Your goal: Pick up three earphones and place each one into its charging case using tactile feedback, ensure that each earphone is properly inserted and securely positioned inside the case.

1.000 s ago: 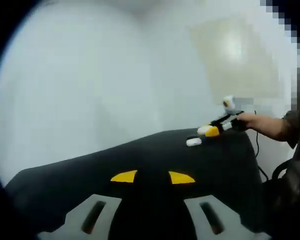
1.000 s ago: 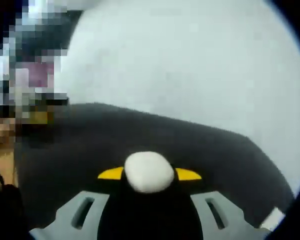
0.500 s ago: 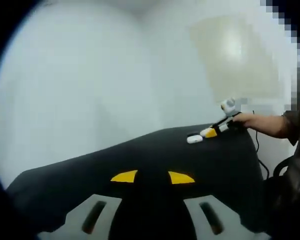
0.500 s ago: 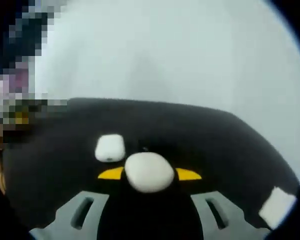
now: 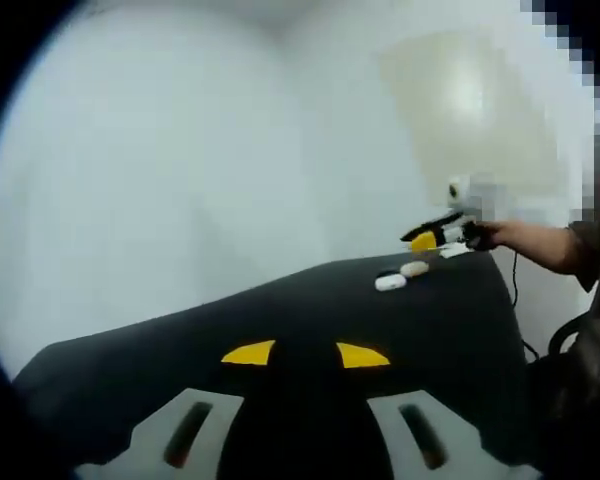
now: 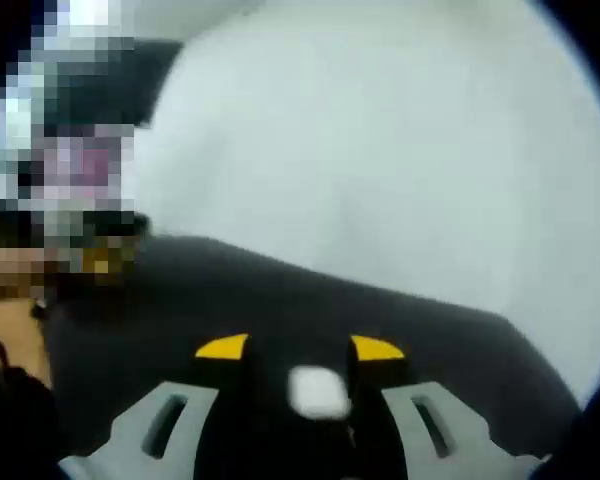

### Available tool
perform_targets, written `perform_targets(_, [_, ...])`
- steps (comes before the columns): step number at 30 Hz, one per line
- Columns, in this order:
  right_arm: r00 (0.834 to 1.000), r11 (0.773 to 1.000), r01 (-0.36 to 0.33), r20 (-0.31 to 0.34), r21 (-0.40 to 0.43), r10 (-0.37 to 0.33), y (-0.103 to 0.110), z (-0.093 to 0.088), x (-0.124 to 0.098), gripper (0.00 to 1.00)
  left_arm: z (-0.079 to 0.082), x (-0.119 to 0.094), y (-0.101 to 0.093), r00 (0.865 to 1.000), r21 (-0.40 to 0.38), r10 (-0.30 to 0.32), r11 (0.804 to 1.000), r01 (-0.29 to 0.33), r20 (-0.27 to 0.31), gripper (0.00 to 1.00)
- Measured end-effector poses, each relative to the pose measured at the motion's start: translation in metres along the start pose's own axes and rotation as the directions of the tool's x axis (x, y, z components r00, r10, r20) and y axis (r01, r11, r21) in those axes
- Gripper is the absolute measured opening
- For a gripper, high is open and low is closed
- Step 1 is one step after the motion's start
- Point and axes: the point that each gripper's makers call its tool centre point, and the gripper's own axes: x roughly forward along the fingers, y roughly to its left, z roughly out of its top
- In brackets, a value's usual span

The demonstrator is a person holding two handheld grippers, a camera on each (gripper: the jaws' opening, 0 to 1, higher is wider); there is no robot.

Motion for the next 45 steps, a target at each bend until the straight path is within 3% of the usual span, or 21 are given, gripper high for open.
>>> perform_targets(2, [0.986,0.984,-0.166,0.020,0.063,0.165,0.031,-0.001,0.014,0.39,0.000,0.000,0.001,1.000,0.005,0.009,1.000,-0.009,-0.005,0.20])
perform_targets(6, [0.979,0.968,-0.201,0.062,0.148,0.193,0.036,-0.002,0.035,0.35,-0.001,0.000,0.004,1.000,0.000,0.025,1.000,-0.025,-0.009,0.19])
perform_targets(8, [0.964,0.925,-0.262,0.124,0.277,0.236,0.040,0.004,0.045,0.30,-0.003,-0.001,0.013,0.998,-0.064,0.056,0.996,-0.058,-0.034,0.14])
perform_targets(11, [0.942,0.828,-0.337,0.174,0.449,0.289,0.041,0.009,0.057,0.27,0.004,-0.007,0.032,0.994,-0.153,0.107,0.983,-0.104,0.013,0.10])
perform_targets(13, [0.934,0.814,-0.357,0.194,0.457,0.301,0.043,0.009,0.062,0.25,0.003,-0.008,0.036,0.995,-0.197,0.100,0.976,-0.095,0.013,0.09])
perform_targets(15, [0.927,0.824,-0.373,0.194,0.427,0.320,0.051,0.004,0.068,0.24,0.001,-0.006,0.038,0.995,-0.213,0.104,0.972,-0.100,0.007,0.09])
perform_targets(18, [0.921,0.860,-0.390,0.146,0.328,0.362,0.063,-0.018,0.074,0.24,0.002,-0.005,0.035,0.992,-0.207,0.126,0.971,-0.120,0.014,0.09])
perform_targets(20, [0.926,0.890,-0.370,0.033,0.266,0.375,0.070,-0.035,0.075,0.24,0.003,-0.005,0.033,0.990,-0.187,0.137,0.973,-0.132,0.013,0.09])
perform_targets(21, [0.926,0.896,-0.377,0.089,0.234,0.366,0.073,-0.027,0.075,0.24,0.002,-0.004,0.032,0.991,-0.179,0.137,0.975,-0.133,0.010,0.09])
perform_targets(23, [0.911,0.875,-0.412,0.089,0.253,0.403,0.081,-0.027,0.071,0.25,0.001,-0.002,0.028,0.991,-0.154,0.133,0.979,-0.131,-0.002,0.10])
perform_targets(24, [0.910,0.878,-0.414,0.079,0.241,0.407,0.083,-0.029,0.071,0.25,-0.002,-0.001,0.026,0.991,-0.120,0.133,0.984,-0.134,-0.019,0.10])
perform_targets(27, [0.918,0.894,-0.396,0.073,0.210,0.390,0.079,-0.030,0.070,0.27,-0.010,0.005,0.015,0.992,-0.043,0.098,0.994,-0.101,-0.077,0.10])
perform_targets(30, [0.925,0.894,-0.379,0.088,0.241,0.369,0.072,-0.029,0.067,0.28,-0.013,0.009,0.005,0.993,-0.015,0.071,0.997,-0.072,-0.094,0.10])
perform_targets(32, [0.935,0.891,-0.354,0.105,0.286,0.337,0.064,-0.026,0.068,0.28,-0.011,0.009,0.005,0.990,0.043,0.096,0.995,-0.092,-0.099,0.10])
perform_targets(34, [0.938,0.879,-0.346,0.118,0.328,0.325,0.058,-0.025,0.067,0.28,-0.005,0.006,0.006,0.993,0.030,0.096,0.995,-0.094,-0.070,0.10])
perform_targets(37, [0.945,0.868,-0.328,0.127,0.371,0.303,0.051,-0.025,0.067,0.28,0.004,-0.002,0.016,0.982,-0.036,0.181,0.982,-0.183,-0.054,0.10])
perform_targets(42, [0.942,0.862,-0.336,0.142,0.381,0.305,0.054,-0.021,0.067,0.29,0.014,-0.005,-0.006,0.991,-0.035,0.122,0.992,-0.124,-0.056,0.13])
perform_targets(45, [0.941,0.875,-0.339,0.140,0.347,0.309,0.056,-0.021,0.067,0.29,0.024,0.000,-0.005,0.994,-0.095,0.109,0.990,-0.108,0.002,0.15])
